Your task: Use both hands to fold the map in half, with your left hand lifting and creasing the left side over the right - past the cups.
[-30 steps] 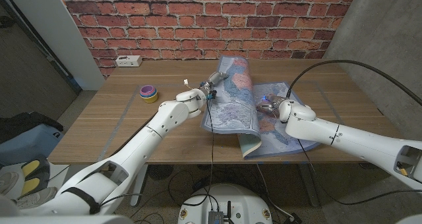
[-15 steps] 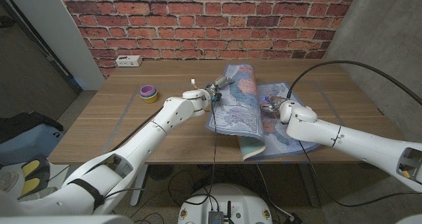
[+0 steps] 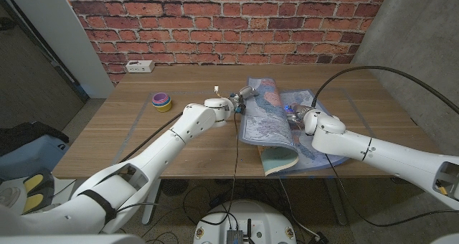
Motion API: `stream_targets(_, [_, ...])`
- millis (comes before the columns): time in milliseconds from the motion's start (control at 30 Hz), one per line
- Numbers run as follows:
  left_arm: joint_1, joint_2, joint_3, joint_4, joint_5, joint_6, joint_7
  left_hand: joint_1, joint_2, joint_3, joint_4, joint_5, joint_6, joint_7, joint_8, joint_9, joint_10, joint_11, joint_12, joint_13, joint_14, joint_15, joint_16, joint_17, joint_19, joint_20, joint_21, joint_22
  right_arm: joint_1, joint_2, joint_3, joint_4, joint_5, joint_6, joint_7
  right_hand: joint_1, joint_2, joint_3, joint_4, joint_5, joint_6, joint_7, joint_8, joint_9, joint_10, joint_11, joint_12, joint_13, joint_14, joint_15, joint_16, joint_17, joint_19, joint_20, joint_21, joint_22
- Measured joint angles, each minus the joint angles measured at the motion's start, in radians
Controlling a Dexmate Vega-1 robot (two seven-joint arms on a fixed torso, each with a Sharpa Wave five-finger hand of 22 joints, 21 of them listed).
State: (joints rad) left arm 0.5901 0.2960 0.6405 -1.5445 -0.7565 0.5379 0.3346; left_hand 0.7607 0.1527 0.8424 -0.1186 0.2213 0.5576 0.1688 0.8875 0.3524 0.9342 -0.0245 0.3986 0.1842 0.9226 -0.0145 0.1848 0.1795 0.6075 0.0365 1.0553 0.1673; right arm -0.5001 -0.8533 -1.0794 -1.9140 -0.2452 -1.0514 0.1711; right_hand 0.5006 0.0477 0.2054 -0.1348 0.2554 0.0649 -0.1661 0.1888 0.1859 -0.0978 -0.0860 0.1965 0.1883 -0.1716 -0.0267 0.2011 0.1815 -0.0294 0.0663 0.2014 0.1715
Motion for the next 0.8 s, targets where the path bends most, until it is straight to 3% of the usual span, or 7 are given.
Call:
stream_targets(100, [-0.004,-0.003,0.006,0.002,0.007,0.014,0.003,-0.011,0.003,0.004,0.004,0.002,-0.005,-0.001,-0.006,-0.003,-0.008,0.005,-0.018,0.0,-0.018,0.008,0.0,-0.001,-0.01,0.01,-0.01,0.0,-0.009,-0.005,0.014,-0.013,0.0,0.004,-0.006,0.015,0.034,0.012,0.011,0.004,0.012,0.003,0.001,0.0,0.006,0.002,0.0,0.0,0.0,0.0,0.0,0.001,0.012,-0.002,0.0,0.0])
stream_targets(233, [-0.008,-0.006,0.013,0.004,0.016,0.028,0.006,-0.019,0.003,0.007,0.007,0.002,-0.014,-0.003,-0.011,-0.005,-0.009,0.005,-0.029,0.0,-0.03,0.013,0.0,-0.003,-0.017,0.017,-0.018,0.0,-0.027,-0.012,0.041,-0.033,0.007,0.008,-0.033,0.05,0.093,0.053,0.002,0.003,0.047,0.007,0.012,0.0,0.032,-0.007,0.007,-0.002,0.007,-0.007,0.0,0.0,0.039,-0.014,0.0,0.0])
stream_targets(367, [-0.01,-0.01,0.018,0.005,0.029,0.046,0.013,-0.018,0.003,0.009,0.006,0.003,-0.014,-0.002,-0.011,-0.006,-0.009,0.005,-0.03,0.0,-0.032,0.015,0.0,-0.003,-0.021,0.021,-0.018,0.0,-0.079,-0.022,0.101,-0.068,0.018,0.009,-0.084,0.081,0.142,0.073,0.0,0.005,0.064,0.008,0.019,0.002,0.05,-0.007,0.01,-0.002,0.022,-0.008,0.008,0.0,0.062,-0.027,0.005,0.004])
stream_targets(567, [-0.015,-0.017,0.026,0.005,0.046,0.063,0.025,-0.018,0.003,0.016,0.007,0.002,-0.014,-0.003,-0.012,-0.01,-0.006,0.003,-0.04,0.0,-0.035,0.018,0.0,-0.003,-0.033,0.022,-0.024,0.0,-0.16,-0.029,0.192,-0.109,0.024,0.022,-0.211,0.082,0.144,0.086,0.002,-0.006,0.069,0.012,0.018,0.0,0.055,-0.009,0.011,-0.002,0.047,-0.007,0.014,0.0,0.069,-0.023,0.012,0.0])
stream_targets(800, [-0.023,-0.027,0.038,0.01,0.068,0.083,0.035,-0.032,0.0,0.016,0.007,0.002,-0.014,-0.003,-0.019,-0.014,-0.001,-0.003,-0.056,0.0,-0.068,0.021,0.0,-0.003,-0.077,0.051,-0.045,0.003,-0.231,-0.022,0.255,-0.134,-0.002,0.044,-0.354,0.088,0.138,0.094,0.002,-0.016,0.069,0.012,0.011,0.0,0.051,-0.013,0.007,-0.002,0.05,-0.004,0.014,0.0,0.069,-0.023,0.006,0.0])
